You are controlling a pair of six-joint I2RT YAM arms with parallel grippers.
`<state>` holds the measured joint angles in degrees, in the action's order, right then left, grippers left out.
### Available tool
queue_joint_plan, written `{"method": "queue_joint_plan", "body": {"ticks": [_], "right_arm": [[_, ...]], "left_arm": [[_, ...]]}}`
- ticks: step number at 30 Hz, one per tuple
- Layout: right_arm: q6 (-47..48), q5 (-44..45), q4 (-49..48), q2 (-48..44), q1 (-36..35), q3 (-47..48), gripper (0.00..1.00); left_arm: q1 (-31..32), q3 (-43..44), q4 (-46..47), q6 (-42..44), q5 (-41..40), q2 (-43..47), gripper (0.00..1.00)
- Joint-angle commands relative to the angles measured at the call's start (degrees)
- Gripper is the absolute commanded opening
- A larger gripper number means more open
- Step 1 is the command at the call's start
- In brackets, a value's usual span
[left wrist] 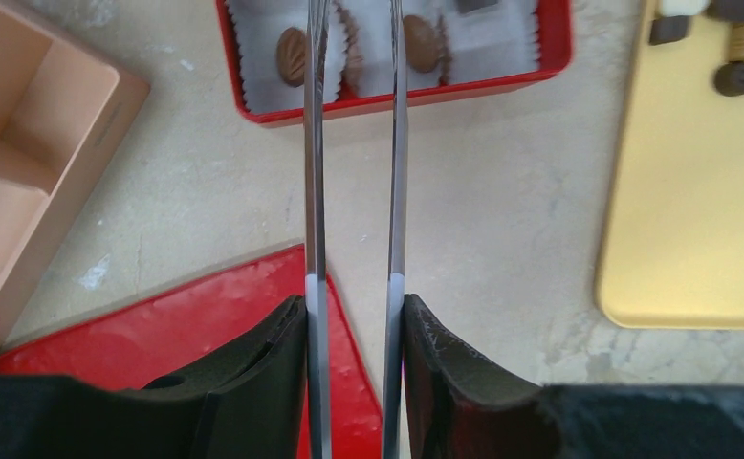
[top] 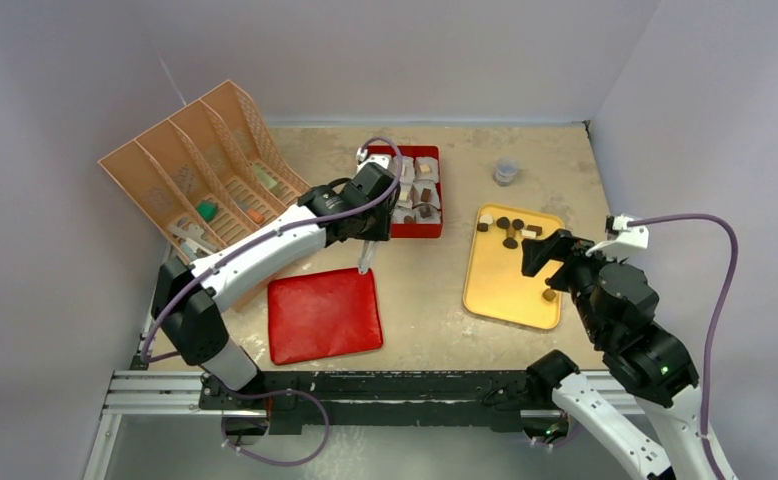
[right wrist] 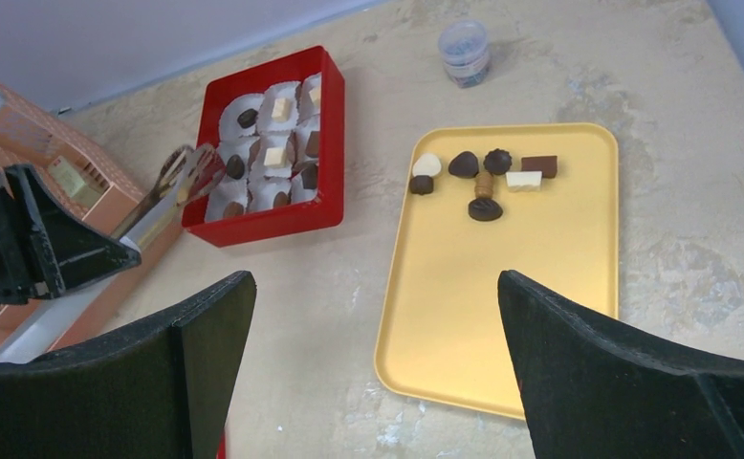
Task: Pack the chocolate
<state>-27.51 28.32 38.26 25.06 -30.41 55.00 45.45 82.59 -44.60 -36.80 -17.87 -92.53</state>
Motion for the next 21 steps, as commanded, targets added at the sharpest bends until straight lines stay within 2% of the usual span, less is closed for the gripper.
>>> {"method": "queue_joint_plan", "body": {"ticks": [1, 9, 17, 21], "right_arm": [[-1.67, -1.58, -2.93, 1.89, -0.02, 0.52, 0.99], [-2.55, -3.19, -3.37, 3.75, 0.0, 0.9, 0.99], [-3.25, -2.79, -2.84, 3.94, 0.0, 1.16, 0.99], [-4.4, -2.24, -1.91, 3.65, 0.0, 0.57, 0.99]], "left_arm": [[1.4, -0.05, 6.51, 3.24, 3.76, 4.64, 0.35], [9.52, -1.44, 10.07, 4.36, 1.87, 4.95, 0.34], [15.9, -10.3, 20.16, -0.73, 3.14, 4.17, 0.33], [16.68, -15.1, 24.93, -2.39, 2.88, 2.89, 0.33]]}}
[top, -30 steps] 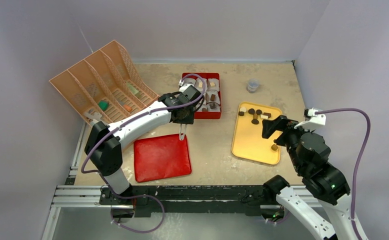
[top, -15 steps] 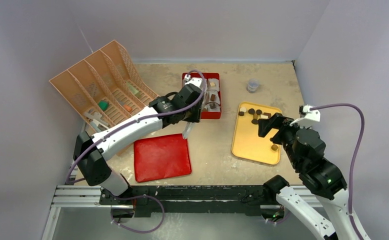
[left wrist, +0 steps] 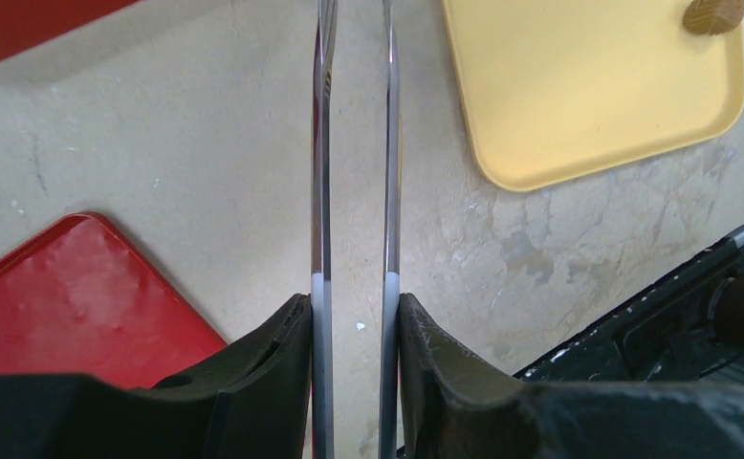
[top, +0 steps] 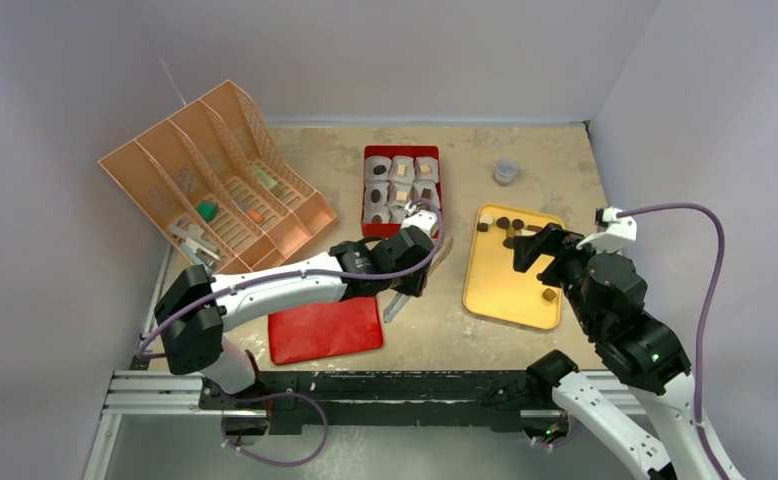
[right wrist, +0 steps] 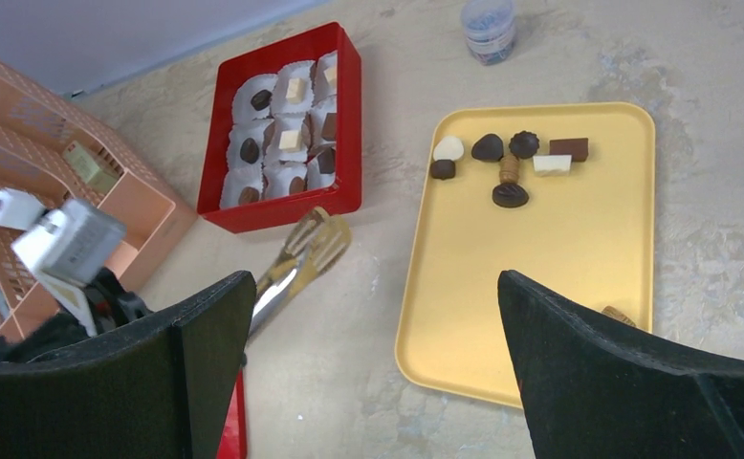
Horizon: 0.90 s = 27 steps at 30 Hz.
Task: Pack the chocolate
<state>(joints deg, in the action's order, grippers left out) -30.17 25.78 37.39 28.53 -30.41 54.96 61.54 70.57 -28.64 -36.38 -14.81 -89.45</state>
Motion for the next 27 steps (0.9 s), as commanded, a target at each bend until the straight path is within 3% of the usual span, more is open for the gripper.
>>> {"method": "queue_joint_plan", "body": {"ticks": [1, 7, 15, 27], "right_arm": [[-2.12, 0.32, -0.92, 0.06, -0.02, 0.51, 0.99], [-2.61, -0.01, -0.95, -0.08, 0.0, 0.78, 0.99], [-3.18, -0.02, -0.97, 0.32, 0.0, 0.38, 0.99], [-3.92, -0.47, -1.85, 1.59, 0.0, -0.23, 0.98]], "left_arm": [[0.74, -3.96, 10.03, -3.12, -0.51, -0.37, 0.33], [1.54, -6.53, 12.97, -4.82, -5.5, -3.45, 0.33], [2.61, -7.78, 16.46, -7.01, -6.08, -8.81, 0.35], [2.63, -9.16, 17.74, -9.92, -5.12, -11.78, 0.48]]}}
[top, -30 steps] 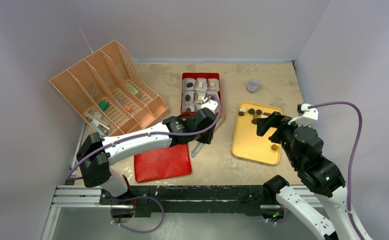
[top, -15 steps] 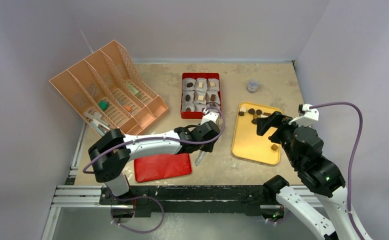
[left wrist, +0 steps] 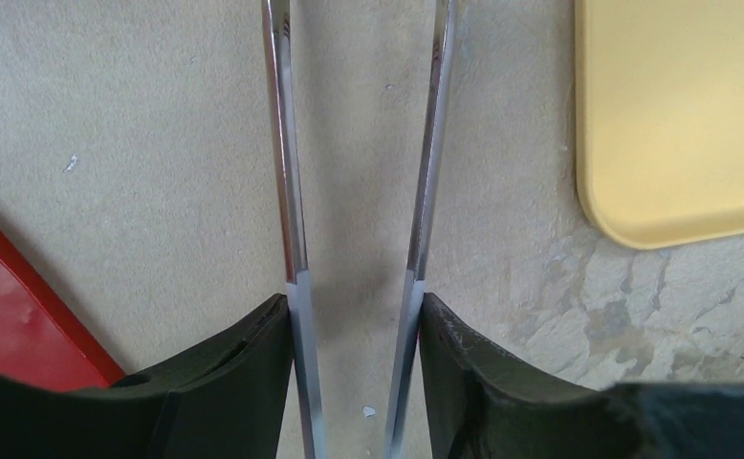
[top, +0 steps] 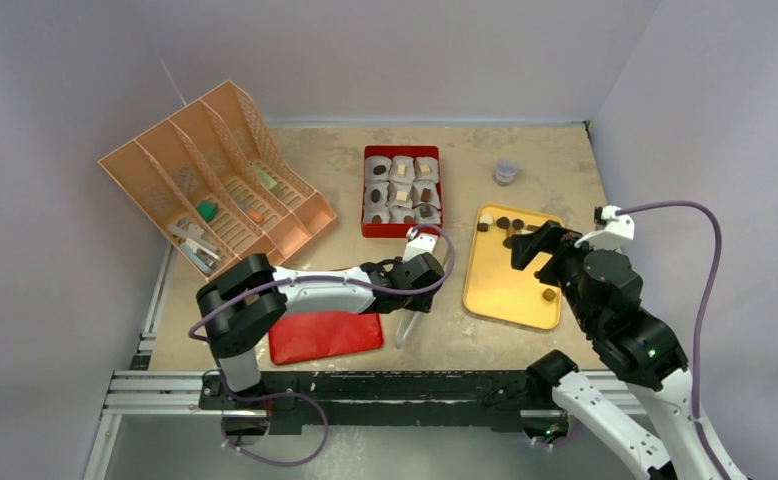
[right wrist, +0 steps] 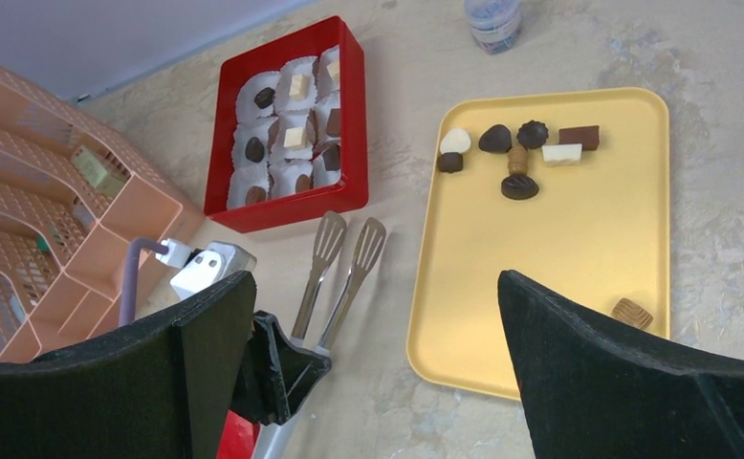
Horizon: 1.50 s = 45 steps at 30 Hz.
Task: Pack the chocolate
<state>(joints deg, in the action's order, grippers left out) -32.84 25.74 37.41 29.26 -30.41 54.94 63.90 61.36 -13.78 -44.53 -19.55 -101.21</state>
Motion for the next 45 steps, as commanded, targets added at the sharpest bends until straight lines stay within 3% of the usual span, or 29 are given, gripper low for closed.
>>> {"method": "queue_joint_plan", "body": {"ticks": [1, 14, 23, 45], "right_arm": [[-1.28, -0.47, -1.9, 0.96, -0.03, -0.38, 0.98], [-1.93, -0.7, -1.46, 0.32, -0.04, 0.03, 0.98], [-3.37, -1.03, -1.26, -0.87, -0.04, -0.93, 0.97], [-3.32, -2.18, -1.9, -1.24, 0.0, -2.55, 0.98]], "left_arm": [[0.26, 0.07, 2.57, -1.75, -0.83, 0.3, 0.5], [0.26, -0.49, 0.02, -3.95, -5.62, 6.38, 0.56], [-0.96, -1.28, -10.15, -10.28, -18.31, 11.34, 0.4], [-8.38, -6.85, -6.63, -12.28, -10.08, 4.43, 0.26]]}}
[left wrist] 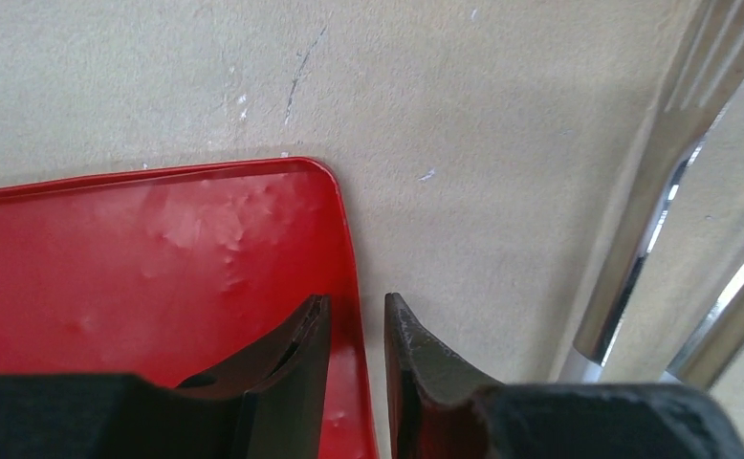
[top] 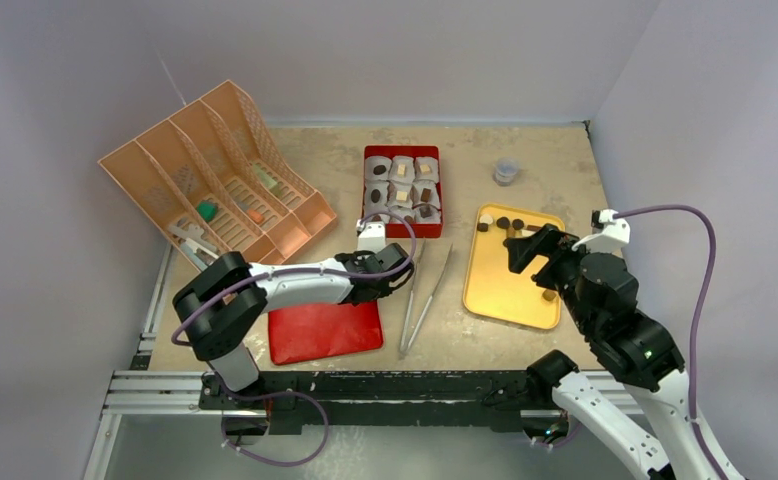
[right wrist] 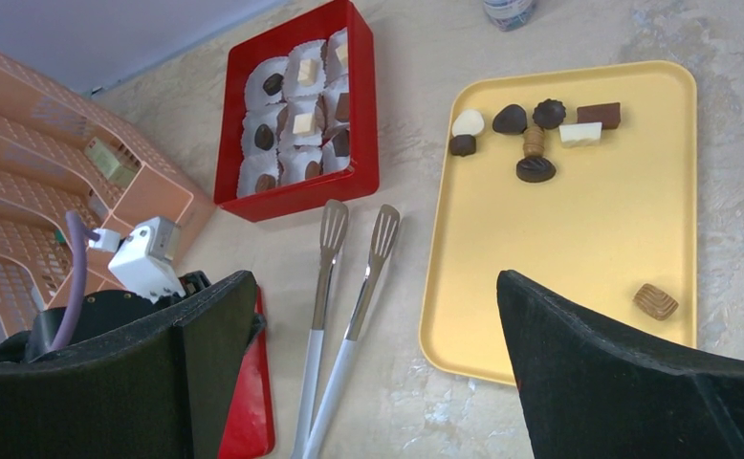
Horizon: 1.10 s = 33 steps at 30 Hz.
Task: Pack the chocolate
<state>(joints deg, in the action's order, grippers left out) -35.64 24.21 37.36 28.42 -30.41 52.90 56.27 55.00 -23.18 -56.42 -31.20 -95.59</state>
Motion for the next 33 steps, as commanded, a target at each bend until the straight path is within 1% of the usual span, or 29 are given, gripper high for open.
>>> {"method": "queue_joint_plan", "body": {"ticks": [1, 6, 8, 11, 16, 23, 26, 29, 33], "right_arm": [[-0.51, -0.66, -1.9, -0.39, -0.05, -0.47, 0.98], [-0.44, -0.67, -2.07, -0.23, 0.0, -0.92, 0.98], [-0.4, -0.7, -2.27, -0.21, 0.0, -1.17, 0.98], [-0.23, -0.68, -2.76, -0.04, 0.0, -1.1, 0.98], [0.67, -0.45, -3.94, 1.18, -0.04, -0.6, 0.98], [1.9, -1.99, -5.84, 3.04, -0.06, 0.83, 0.97], [3.93, -3.0, -8.31, 4.14, 0.0, 1.03, 0.96], [9.56, -5.63, -11.54, 7.25, 0.0, 1.74, 0.93], [20.24, -13.44, -19.53, 12.04, -0.02, 0.81, 0.88]], "left_arm": [[-0.87, -0.43, 2.84, -0.38, 1.73, -1.63, 0.25], [-0.99, -0.07, 3.23, 0.04, 2.48, -4.17, 0.25], [-0.99, -0.09, 3.46, 0.03, 3.19, -5.08, 0.21], [-0.98, 0.24, 3.44, 0.28, 4.62, -5.61, 0.12], [-0.9, 1.53, 1.24, 1.09, 5.21, -2.35, 0.0], [-0.9, 2.41, -1.62, 3.58, 8.79, 5.28, 0.0], [-0.9, 2.31, -2.61, 4.54, 10.88, 9.17, 0.0], [-0.9, 2.46, -3.58, 6.23, 13.36, 12.9, 0.0], [-0.9, 2.88, -4.52, 7.74, 16.35, 17.8, 0.0]]}}
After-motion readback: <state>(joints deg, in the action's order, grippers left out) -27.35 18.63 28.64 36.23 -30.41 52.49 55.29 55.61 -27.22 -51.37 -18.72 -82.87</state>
